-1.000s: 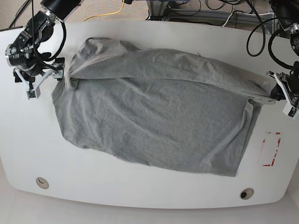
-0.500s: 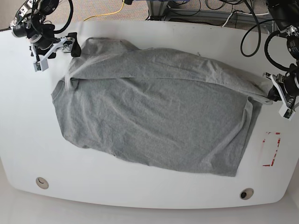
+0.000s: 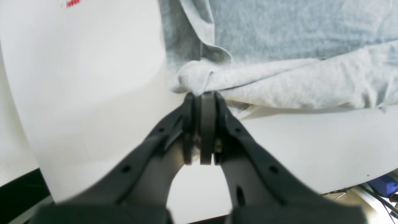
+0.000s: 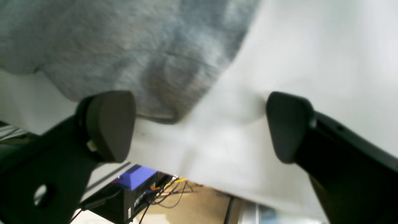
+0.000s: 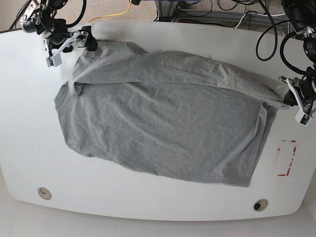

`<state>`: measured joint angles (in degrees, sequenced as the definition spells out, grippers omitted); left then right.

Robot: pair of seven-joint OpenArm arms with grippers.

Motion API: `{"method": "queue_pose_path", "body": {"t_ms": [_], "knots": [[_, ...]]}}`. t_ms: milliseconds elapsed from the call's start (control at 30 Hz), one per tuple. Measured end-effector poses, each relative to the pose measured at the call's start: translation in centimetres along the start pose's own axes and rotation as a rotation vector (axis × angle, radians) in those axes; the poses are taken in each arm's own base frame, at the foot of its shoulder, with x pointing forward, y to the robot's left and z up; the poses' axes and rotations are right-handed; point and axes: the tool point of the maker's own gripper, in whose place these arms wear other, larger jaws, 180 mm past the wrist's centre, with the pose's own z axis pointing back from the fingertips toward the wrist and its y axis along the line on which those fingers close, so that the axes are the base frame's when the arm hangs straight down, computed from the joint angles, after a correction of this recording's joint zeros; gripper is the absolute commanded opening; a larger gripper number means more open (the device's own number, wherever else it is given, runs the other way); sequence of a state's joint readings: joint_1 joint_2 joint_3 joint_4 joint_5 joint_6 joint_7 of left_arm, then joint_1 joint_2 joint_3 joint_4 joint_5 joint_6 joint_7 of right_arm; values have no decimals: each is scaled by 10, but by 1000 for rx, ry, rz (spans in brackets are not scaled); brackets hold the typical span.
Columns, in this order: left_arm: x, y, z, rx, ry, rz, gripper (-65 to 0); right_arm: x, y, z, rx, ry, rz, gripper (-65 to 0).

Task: Layout the t-shirt on the table in an organized manner, then fold the t-shirt properly
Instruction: 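Grasp the grey shirt's corners with both grippers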

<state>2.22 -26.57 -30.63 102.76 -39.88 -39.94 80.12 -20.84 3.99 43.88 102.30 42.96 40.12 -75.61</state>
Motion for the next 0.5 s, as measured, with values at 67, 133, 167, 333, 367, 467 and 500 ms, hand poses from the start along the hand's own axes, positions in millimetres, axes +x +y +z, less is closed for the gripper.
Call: {"method": "queue_pose_path", "body": {"t_ms": [67,133,167,333,367,467,500], "knots": [[0,0,0,0,-1,0,-646,2,4,-4,23,-12,-7,0],[0,0,0,0,0,0,-646,4,6,-8,36,-23,-18,0],[0,0,0,0,0,0,-646,3,9,-9,43,-26,-23,0],[0,0,0,0,-1,0,-646,3,25,-19,93,-23,0,0],[0,0,0,0,0,0,-646,4,32,-22,115,-21,12,0],[0,0,0,0,0,0,-646,5,46,-29,155,-25,11,-33],[0,0,0,0,-1,0,-646,5,49,-30,161,-31,4,-59]]}}
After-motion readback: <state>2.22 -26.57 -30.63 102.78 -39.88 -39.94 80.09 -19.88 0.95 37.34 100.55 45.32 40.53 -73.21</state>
